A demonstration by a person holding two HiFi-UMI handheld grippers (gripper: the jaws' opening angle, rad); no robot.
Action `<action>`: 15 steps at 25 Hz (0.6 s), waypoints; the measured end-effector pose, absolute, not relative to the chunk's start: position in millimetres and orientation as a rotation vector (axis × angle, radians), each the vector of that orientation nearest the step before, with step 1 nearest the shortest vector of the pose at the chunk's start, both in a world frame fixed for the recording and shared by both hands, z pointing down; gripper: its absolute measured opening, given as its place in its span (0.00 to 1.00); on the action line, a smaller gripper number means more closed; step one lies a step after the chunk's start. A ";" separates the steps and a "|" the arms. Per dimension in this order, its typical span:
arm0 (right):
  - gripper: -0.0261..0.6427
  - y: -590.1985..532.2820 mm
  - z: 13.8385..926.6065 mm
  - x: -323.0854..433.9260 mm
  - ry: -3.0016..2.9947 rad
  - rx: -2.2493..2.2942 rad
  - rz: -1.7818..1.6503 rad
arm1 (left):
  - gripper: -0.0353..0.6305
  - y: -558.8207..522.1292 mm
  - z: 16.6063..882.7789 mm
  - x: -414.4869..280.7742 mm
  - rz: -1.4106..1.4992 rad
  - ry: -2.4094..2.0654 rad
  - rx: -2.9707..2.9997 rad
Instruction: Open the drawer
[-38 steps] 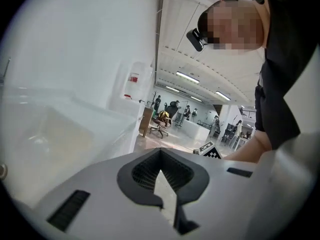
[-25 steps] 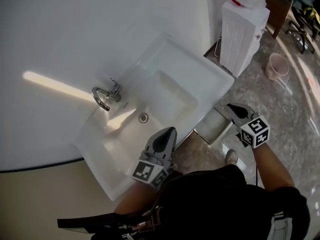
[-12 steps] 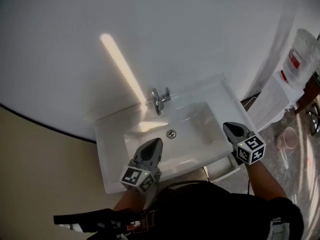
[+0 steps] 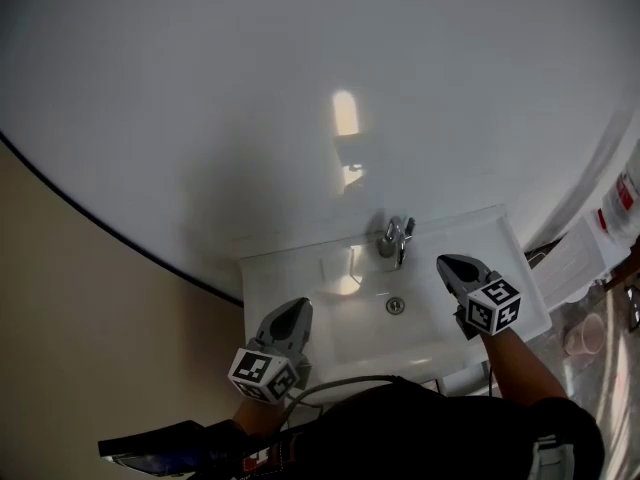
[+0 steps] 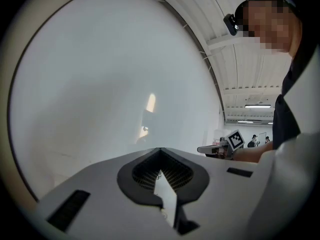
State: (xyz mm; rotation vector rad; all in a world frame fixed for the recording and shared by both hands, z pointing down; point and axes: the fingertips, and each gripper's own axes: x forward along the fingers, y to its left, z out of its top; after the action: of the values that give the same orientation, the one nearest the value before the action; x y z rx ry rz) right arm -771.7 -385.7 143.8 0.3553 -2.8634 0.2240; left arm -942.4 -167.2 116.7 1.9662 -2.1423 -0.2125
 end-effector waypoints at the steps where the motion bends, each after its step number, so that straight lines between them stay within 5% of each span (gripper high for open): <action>1: 0.04 -383.0 139.4 -785.1 -2.869 0.360 0.222 | 0.04 -162.6 116.6 -955.1 -0.219 -2.139 1.970; 8: 0.04 -375.7 123.5 -851.0 -2.877 0.360 0.198 | 0.04 -158.8 116.7 -1018.1 -0.263 -2.090 1.977; 15: 0.04 -392.8 117.2 -834.5 -2.869 0.328 0.208 | 0.04 -161.2 116.0 -1012.0 -0.280 -2.142 1.924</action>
State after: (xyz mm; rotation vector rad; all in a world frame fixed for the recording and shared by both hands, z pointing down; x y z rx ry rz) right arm -834.5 -392.8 117.2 0.3282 -2.8688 0.2075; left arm -1012.0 -161.2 116.0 1.9237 -2.1424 -0.2798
